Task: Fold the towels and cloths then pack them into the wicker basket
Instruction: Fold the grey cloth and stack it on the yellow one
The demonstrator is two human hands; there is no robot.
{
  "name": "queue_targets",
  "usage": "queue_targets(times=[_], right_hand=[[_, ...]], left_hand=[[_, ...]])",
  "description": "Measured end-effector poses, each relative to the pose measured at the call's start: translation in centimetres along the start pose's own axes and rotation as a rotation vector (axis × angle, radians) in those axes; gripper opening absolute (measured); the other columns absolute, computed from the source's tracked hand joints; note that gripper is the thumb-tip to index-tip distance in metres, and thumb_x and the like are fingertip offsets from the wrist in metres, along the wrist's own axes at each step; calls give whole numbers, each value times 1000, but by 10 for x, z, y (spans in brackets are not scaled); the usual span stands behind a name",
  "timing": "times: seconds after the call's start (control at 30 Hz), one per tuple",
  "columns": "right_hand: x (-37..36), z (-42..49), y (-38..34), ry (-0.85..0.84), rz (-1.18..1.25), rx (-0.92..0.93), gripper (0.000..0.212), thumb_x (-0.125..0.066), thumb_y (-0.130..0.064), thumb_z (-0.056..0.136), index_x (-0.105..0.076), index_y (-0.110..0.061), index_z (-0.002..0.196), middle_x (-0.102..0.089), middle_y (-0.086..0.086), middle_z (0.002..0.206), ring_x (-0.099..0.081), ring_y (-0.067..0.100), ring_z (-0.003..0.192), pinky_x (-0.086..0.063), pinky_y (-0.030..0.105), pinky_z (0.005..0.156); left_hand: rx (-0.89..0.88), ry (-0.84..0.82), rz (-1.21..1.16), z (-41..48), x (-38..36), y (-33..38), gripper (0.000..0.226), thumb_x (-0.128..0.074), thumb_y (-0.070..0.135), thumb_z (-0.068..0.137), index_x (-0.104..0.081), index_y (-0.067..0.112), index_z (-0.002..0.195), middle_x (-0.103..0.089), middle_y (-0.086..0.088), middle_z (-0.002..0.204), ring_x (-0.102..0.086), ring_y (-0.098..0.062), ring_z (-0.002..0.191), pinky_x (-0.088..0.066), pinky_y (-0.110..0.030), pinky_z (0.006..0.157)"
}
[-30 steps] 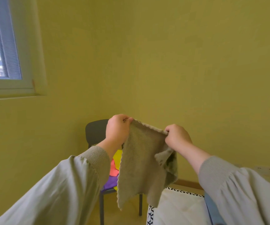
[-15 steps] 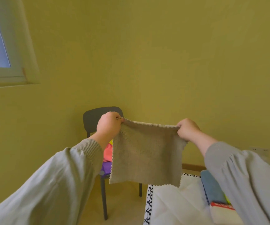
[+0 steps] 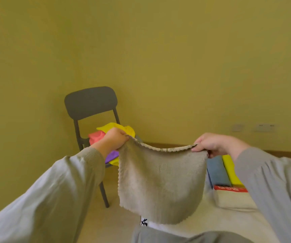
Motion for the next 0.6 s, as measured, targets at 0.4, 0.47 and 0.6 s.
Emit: queue_targets(times=[0.4, 0.47, 0.6], right_hand=[[-29, 154, 83, 544, -315, -67, 34, -54, -12, 90, -52, -7, 56, -50, 7, 54, -52, 28, 64, -30, 26, 52], [-38, 169, 98, 537, -191, -114, 37, -51, -19, 94, -50, -10, 58, -52, 5, 45, -56, 26, 51, -34, 24, 50], [-53, 176, 110, 539, 121, -59, 32, -47, -17, 98, -50, -12, 66, -54, 6, 51, -58, 9, 35, -37, 18, 34]], left_hand=[[-22, 186, 180, 88, -151, -68, 24, -47, 20, 97, -68, 11, 92, -47, -12, 95, -56, -36, 89, -35, -32, 63], [0, 182, 169, 97, -169, -80, 23, -46, 20, 96, -68, 13, 93, -54, -14, 94, -57, -36, 89, -32, -31, 62], [20, 208, -20, 104, -182, -90, 28, -43, 13, 96, -68, 10, 108, -66, -16, 95, -62, -35, 88, -47, -35, 71]])
Point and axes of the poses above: each hand's wrist, its own z-axis towards the middle knuckle, its own x-axis out of the back of the hand, y = z × x, the point moved 2 cm from there along z, towards the middle knuckle
